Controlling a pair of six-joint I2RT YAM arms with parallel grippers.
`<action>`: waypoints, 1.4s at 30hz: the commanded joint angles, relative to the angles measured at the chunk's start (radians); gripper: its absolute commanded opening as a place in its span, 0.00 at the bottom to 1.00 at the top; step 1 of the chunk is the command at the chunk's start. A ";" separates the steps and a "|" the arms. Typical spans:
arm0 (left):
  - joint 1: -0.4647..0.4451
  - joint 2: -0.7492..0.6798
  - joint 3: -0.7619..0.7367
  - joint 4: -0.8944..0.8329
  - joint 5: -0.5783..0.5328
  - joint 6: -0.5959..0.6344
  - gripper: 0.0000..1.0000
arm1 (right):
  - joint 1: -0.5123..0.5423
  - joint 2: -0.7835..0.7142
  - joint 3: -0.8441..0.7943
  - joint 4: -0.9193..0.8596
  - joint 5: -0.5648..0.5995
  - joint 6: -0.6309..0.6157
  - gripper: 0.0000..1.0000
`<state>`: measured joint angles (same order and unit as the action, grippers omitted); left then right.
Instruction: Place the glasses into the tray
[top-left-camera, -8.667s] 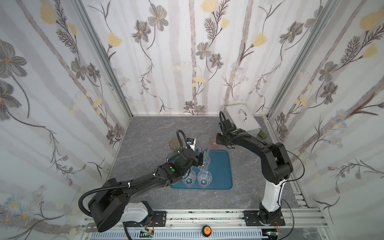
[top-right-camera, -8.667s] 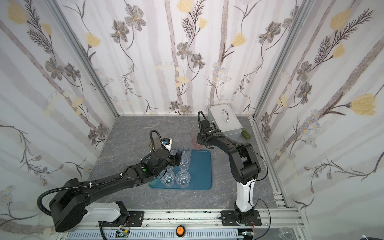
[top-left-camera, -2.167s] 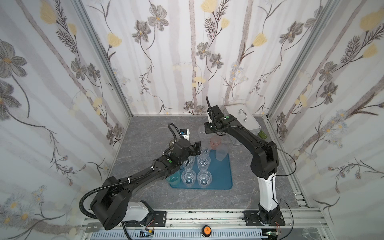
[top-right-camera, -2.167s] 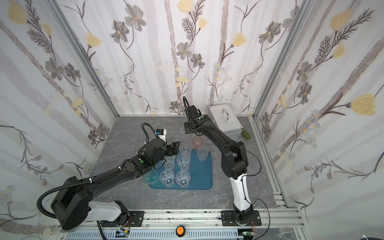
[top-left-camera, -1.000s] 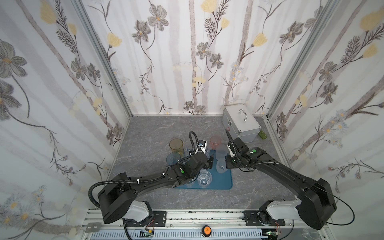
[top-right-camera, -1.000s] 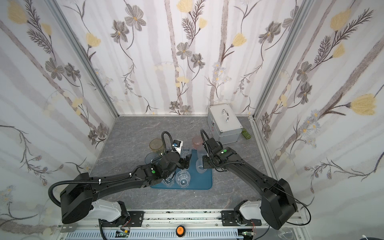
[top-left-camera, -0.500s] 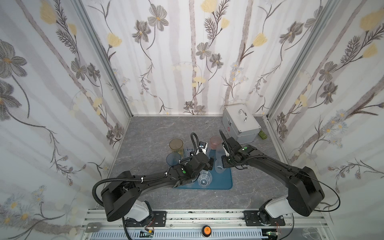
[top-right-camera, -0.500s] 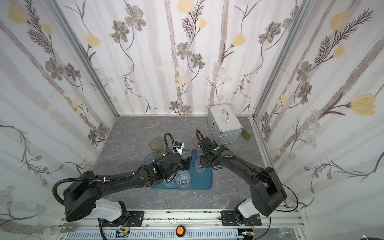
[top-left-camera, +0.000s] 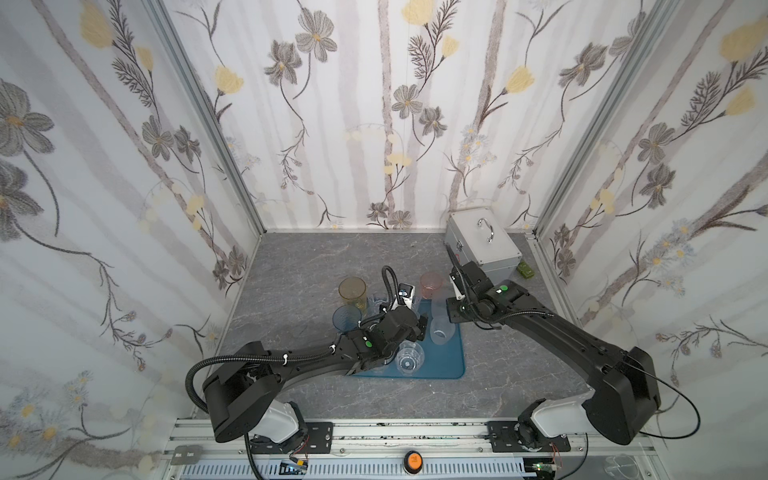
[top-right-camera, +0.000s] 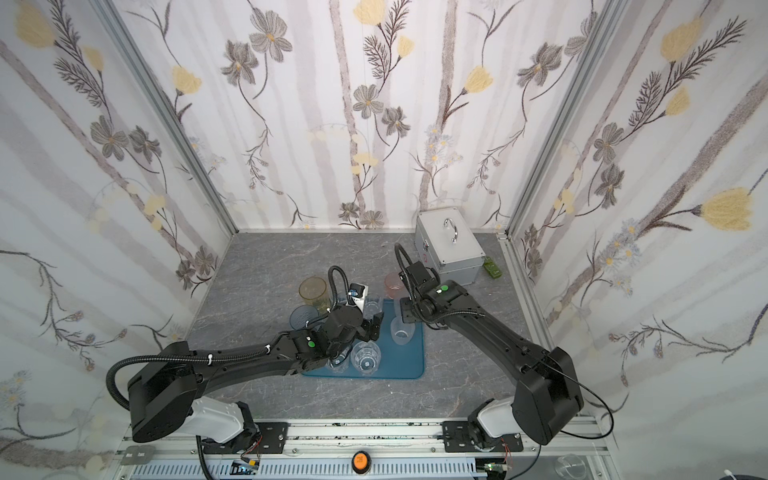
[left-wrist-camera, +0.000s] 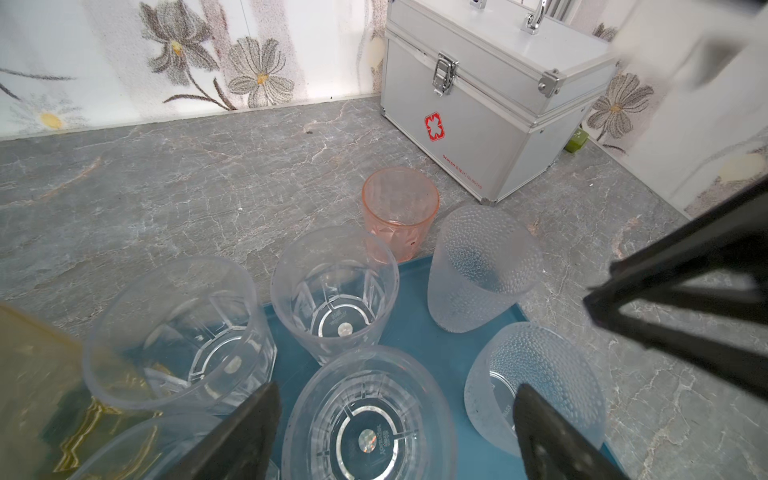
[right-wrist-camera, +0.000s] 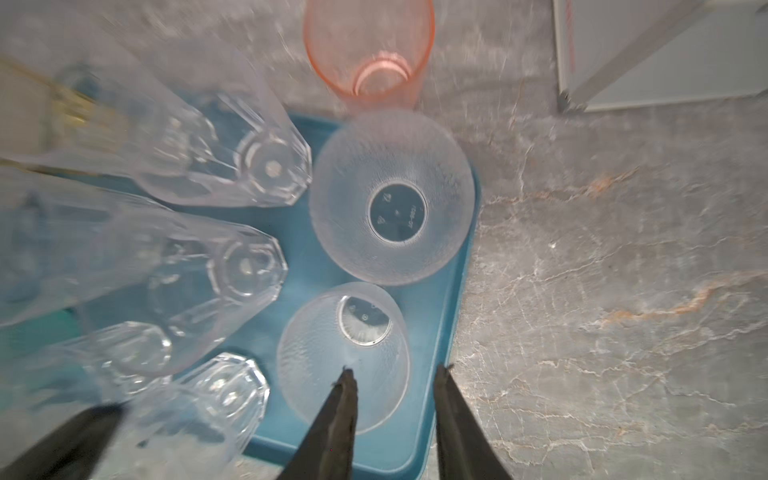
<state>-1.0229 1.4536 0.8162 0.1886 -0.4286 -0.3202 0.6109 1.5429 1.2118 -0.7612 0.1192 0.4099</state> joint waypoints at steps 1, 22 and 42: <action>0.004 -0.012 0.009 0.020 -0.044 0.016 0.90 | -0.023 -0.005 0.071 -0.001 0.047 -0.010 0.38; 0.161 0.096 0.107 0.022 0.169 0.014 0.94 | -0.191 0.597 0.417 0.206 -0.069 -0.018 0.43; 0.223 0.076 0.112 0.022 0.243 -0.003 0.94 | -0.182 0.610 0.416 0.261 -0.024 -0.079 0.07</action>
<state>-0.8032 1.5471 0.9348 0.1902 -0.1703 -0.3218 0.4236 2.1952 1.6276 -0.5713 0.0574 0.3538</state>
